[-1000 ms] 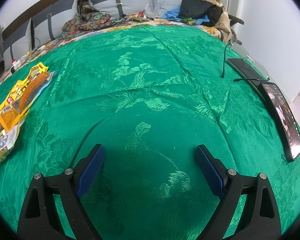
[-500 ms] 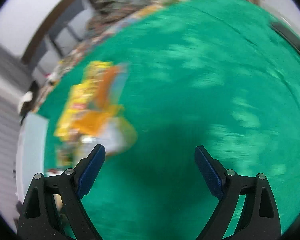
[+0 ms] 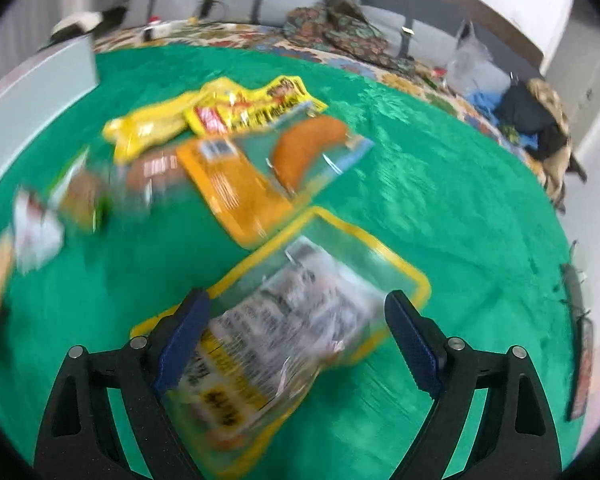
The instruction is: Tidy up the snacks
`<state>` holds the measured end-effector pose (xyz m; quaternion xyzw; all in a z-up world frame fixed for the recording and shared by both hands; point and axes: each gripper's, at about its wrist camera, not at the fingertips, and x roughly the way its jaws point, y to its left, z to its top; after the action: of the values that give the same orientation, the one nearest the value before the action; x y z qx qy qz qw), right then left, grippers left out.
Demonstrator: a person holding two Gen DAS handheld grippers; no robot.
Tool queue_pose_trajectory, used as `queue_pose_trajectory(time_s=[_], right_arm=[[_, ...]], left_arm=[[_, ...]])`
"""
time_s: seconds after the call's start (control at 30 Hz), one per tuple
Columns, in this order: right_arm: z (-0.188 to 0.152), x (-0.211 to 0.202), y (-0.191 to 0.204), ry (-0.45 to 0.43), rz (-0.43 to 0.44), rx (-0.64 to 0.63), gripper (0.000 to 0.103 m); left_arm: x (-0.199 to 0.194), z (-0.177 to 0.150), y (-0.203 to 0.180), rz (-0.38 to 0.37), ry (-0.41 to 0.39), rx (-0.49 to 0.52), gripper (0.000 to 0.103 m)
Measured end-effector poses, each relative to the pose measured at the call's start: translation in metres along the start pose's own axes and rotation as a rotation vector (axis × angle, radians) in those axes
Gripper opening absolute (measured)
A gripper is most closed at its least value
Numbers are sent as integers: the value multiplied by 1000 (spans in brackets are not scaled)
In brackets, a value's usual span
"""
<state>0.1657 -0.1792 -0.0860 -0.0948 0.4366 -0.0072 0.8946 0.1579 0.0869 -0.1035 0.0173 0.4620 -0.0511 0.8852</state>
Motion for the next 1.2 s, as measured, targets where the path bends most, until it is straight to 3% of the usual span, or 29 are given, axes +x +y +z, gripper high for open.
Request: queue_pose_trajectory(time_s=[0.1,0.17,0.27,0.33,0.43,0.5,0.53,0.57,0.63,0.7,0.77,0.83,0.9,0.93,0.97,1.0,1.03,1.13,1.2], right_arm=[[-22,-37,-48,-65,64,113,91],[-33,-60,-93,-72,126,331,92],[-42,-43,-124,100,224,589,93],[-39,-29,-115,160,271,644,93],[-16,-12,-82,164,254,576,92],[-5,7,-53,215,208,535,92],[-2,20,-38,258,186,515,97],[7,27,-17,266,94,440,97],[13,31,3,266,37,331,96],[11,30,1,269,63,320,91],[5,20,-13,260,72,328,68],[-4,15,-32,278,128,378,66],[-12,9,-47,287,186,418,65],[-17,3,-57,276,256,468,65],[-22,-3,-66,260,330,524,65],[-25,-7,-70,248,373,556,65],[-26,-15,-76,228,424,585,65],[-29,-38,-75,185,502,594,65],[-27,-46,-68,178,520,575,65]], left_arm=[[0,-1,0,1,0,1,103],[0,-1,0,3,0,1,103],[0,-1,0,3,0,1,103],[0,-1,0,5,0,2,103],[1,-2,-1,6,0,3,103],[1,-2,-1,5,0,3,103],[1,-2,-1,4,1,3,103],[1,-2,-1,0,2,5,103],[0,-2,0,-16,24,31,103],[-1,1,4,-49,90,60,103],[-4,3,8,-90,119,29,103],[-5,5,9,-132,134,-4,103],[-3,7,1,-116,156,12,100],[-4,8,-5,-91,151,36,88],[-6,8,-12,-48,134,78,58],[-10,8,-17,-55,115,105,37],[-12,8,-19,-75,119,107,25],[-21,3,-8,-133,114,33,25],[-35,-3,11,-188,97,-78,25]])
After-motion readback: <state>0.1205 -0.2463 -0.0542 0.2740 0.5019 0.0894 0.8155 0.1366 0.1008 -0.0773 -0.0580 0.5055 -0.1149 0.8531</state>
